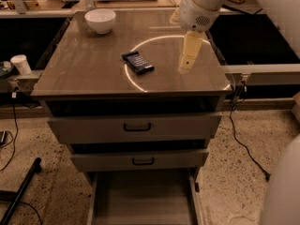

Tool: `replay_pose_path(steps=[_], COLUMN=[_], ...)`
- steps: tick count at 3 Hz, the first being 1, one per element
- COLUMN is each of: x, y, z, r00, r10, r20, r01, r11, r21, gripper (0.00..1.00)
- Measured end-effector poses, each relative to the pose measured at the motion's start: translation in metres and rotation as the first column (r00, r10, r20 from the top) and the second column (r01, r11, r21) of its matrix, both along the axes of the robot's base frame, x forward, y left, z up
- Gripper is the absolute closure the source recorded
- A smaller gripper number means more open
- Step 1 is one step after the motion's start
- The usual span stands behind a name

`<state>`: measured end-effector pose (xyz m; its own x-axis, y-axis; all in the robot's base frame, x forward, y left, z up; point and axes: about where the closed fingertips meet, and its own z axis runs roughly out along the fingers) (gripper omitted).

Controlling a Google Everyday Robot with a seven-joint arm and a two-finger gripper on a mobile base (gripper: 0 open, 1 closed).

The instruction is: Place rxbar blueberry into bottom drawer

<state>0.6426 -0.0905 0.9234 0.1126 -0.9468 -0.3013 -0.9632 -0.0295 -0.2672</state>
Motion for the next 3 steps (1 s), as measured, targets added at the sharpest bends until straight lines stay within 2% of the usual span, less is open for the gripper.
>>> replay_pose_path(steps=[1, 2, 3], x=[0.0015, 0.0025, 0.0049], y=[0.0057, 0.0062, 0.0053], z=[0.0006, 0.0008, -0.0001], r00=[0.997, 0.9854, 0.9621], r10=[-0.074, -0.166, -0.268], r20=[0.023, 0.039, 0.053], r01=[0.075, 0.169, 0.273], r11=[0.996, 0.981, 0.95], r21=[-0.052, -0.1, -0.152], gripper=[0.0, 0.0, 0.0])
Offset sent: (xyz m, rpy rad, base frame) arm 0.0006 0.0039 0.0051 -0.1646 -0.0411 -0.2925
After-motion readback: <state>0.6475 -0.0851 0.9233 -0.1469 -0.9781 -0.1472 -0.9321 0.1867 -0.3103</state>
